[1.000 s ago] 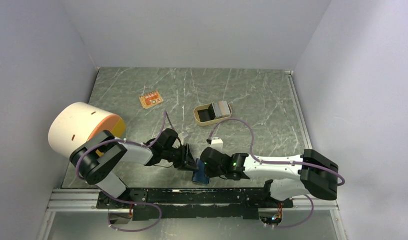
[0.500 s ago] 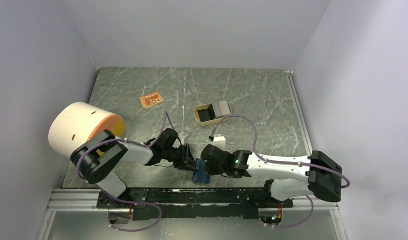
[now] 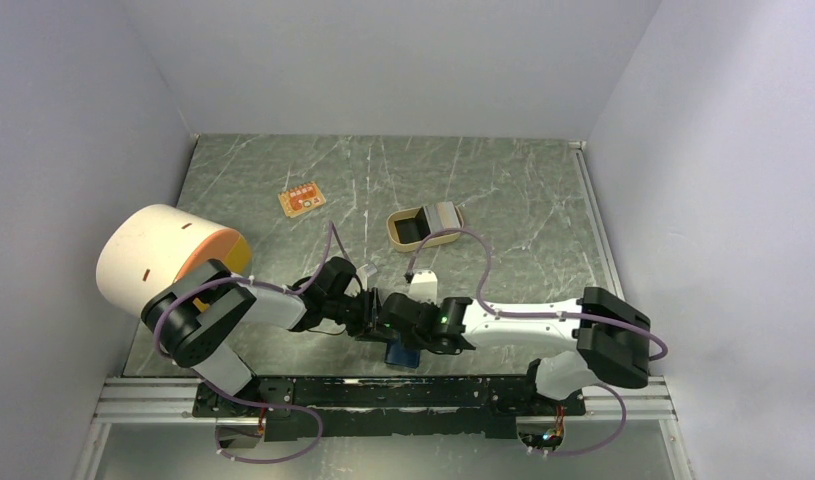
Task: Put the credit cards into the card holder
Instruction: Close the card holder at the center of the board.
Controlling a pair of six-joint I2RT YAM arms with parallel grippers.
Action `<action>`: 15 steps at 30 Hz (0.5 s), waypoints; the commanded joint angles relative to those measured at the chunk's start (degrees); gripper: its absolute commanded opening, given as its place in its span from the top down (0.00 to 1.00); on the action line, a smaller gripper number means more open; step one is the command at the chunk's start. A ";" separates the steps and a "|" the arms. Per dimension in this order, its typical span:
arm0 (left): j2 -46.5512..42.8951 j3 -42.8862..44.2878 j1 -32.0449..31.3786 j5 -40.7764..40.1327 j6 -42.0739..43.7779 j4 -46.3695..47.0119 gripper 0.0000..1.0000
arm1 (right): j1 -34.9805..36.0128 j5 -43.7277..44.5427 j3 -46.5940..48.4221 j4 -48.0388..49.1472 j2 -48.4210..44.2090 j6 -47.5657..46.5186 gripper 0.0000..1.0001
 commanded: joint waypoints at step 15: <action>1.13 -0.47 -0.65 -1.26 1.73 -2.30 0.62 | 3.71 8.08 5.69 -8.84 4.74 2.67 0.93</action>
